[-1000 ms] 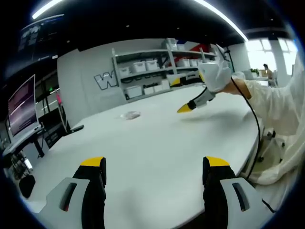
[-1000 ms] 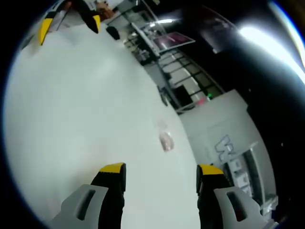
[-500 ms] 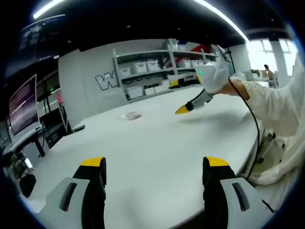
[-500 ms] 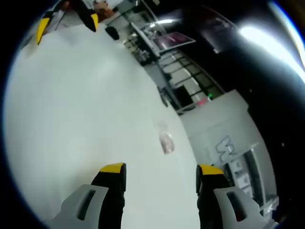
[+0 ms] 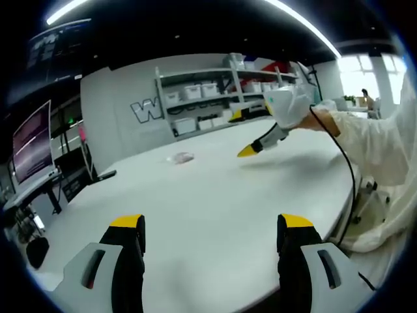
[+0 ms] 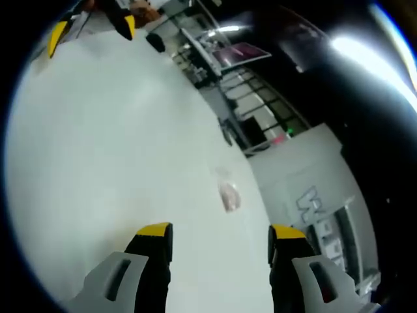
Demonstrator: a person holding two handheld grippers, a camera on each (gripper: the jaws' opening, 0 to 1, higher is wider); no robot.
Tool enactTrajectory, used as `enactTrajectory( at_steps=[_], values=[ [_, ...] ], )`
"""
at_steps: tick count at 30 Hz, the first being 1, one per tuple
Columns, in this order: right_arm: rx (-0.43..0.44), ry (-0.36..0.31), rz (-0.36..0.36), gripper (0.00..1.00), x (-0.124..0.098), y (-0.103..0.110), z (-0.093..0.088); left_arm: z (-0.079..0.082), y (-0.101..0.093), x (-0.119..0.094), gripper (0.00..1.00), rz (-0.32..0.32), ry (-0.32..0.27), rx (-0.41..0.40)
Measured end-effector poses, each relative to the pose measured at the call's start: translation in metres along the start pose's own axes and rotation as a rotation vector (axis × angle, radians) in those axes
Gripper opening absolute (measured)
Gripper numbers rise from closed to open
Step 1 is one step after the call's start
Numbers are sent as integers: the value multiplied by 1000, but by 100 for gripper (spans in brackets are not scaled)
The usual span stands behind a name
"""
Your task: Open the resealable bag by pulling the two sides of the seal apart until the entire bag opening is separated and visibly accessible.
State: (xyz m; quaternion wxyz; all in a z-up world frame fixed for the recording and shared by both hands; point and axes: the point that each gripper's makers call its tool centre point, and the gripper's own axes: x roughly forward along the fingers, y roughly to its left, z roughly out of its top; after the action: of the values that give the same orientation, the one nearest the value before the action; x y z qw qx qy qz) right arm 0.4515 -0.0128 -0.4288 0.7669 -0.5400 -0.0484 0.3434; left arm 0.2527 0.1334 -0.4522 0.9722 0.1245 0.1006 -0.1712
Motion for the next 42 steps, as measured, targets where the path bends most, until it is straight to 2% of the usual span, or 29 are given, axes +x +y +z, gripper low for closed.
enactTrajectory(
  at_steps=[19,42],
  values=[
    [-14,-21,6,58,14,-2,14,1,6,-1,82,7,-6,-10],
    [-22,-19,4,57,23,-4,16,-1,6,-1,82,3,-7,-17]
  ],
)
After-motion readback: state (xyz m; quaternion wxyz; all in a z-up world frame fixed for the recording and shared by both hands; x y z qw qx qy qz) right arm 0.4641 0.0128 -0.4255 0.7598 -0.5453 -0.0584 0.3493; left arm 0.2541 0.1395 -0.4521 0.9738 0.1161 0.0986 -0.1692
